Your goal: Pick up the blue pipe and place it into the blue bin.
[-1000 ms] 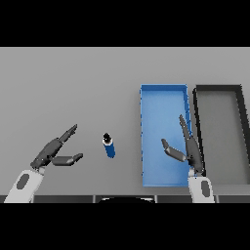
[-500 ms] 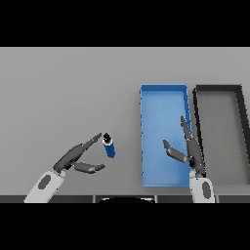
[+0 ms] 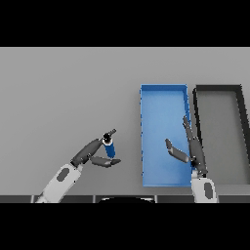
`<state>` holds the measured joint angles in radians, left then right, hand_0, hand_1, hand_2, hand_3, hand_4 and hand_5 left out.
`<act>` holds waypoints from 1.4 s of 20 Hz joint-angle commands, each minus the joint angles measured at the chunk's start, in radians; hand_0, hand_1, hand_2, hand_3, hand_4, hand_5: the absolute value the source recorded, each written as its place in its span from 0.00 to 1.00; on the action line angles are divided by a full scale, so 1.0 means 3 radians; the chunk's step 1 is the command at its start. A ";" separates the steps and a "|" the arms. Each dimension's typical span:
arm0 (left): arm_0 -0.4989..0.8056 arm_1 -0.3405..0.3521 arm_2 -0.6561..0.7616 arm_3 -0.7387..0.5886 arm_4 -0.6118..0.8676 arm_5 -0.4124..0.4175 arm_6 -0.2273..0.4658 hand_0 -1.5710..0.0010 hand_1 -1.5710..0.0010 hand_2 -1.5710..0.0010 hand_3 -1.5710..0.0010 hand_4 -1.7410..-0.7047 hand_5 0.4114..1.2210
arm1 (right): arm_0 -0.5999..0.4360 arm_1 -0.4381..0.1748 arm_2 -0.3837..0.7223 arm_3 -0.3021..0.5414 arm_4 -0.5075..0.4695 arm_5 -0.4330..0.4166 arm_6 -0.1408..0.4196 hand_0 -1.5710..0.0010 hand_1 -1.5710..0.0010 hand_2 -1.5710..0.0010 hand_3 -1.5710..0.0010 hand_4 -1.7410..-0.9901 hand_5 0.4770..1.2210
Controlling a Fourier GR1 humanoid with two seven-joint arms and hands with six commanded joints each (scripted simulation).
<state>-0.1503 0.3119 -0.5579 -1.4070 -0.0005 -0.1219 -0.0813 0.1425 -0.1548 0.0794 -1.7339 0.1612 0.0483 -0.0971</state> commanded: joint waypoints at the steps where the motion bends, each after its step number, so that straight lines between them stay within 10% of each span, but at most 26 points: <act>1: -0.0050 -0.0024 -0.0008 0.0049 -0.0025 0.0006 0.0049 1.00 1.00 1.00 1.00 0.67 0.01 | -0.0046 0.0009 0.0003 0.0014 0.0016 -0.0018 0.0037 1.00 1.00 1.00 1.00 0.69 0.23; 5: -0.0050 -0.0197 -0.0028 0.0152 0.0047 -0.0030 -0.0127 1.00 1.00 1.00 1.00 0.61 0.06 | 0.0020 0.0006 0.0013 0.0040 0.0069 -0.0039 -0.0035 1.00 1.00 1.00 1.00 0.71 0.23; 8: -0.0049 -0.0329 0.0043 0.0165 0.0236 -0.0061 -0.0167 0.99 0.90 0.80 0.82 0.48 0.25 | 0.0039 0.0014 0.0016 0.0031 0.0053 -0.0028 -0.0047 1.00 1.00 1.00 1.00 0.70 0.24; 11: 0.0014 -0.0416 0.0056 0.0208 0.0281 -0.0027 -0.0228 0.62 0.52 0.45 0.42 0.29 0.62 | -0.0026 0.0016 0.0010 0.0036 0.0074 -0.0059 -0.0016 1.00 1.00 1.00 1.00 0.69 0.24; 15: 0.0002 -0.0484 -0.0002 0.0181 0.0198 0.0024 -0.0218 0.25 0.21 0.18 0.19 0.18 0.84 | -0.0033 0.0022 0.0003 0.0022 0.0000 -0.0008 0.0028 1.00 1.00 1.00 1.00 0.68 0.24; 24: -0.0014 -0.0601 0.0082 -0.0250 0.0132 0.0055 -0.0435 0.03 0.03 0.02 0.03 0.26 0.98 | -0.0036 0.0042 -0.0001 0.0070 -0.0001 -0.0014 -0.0009 1.00 1.00 1.00 1.00 0.69 0.21; 28: -0.0161 -0.0658 0.0098 -0.0496 0.0169 -0.0047 -0.0174 0.01 0.01 0.01 0.01 0.27 0.99 | -0.0103 0.0000 -0.0009 0.0072 0.0071 -0.0051 0.0072 1.00 1.00 1.00 1.00 0.73 0.22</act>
<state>-0.1994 0.1142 -0.5284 -1.5562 0.0490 -0.1378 -0.1378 0.1114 -0.1551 0.0765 -1.7125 0.1826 0.0327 -0.0751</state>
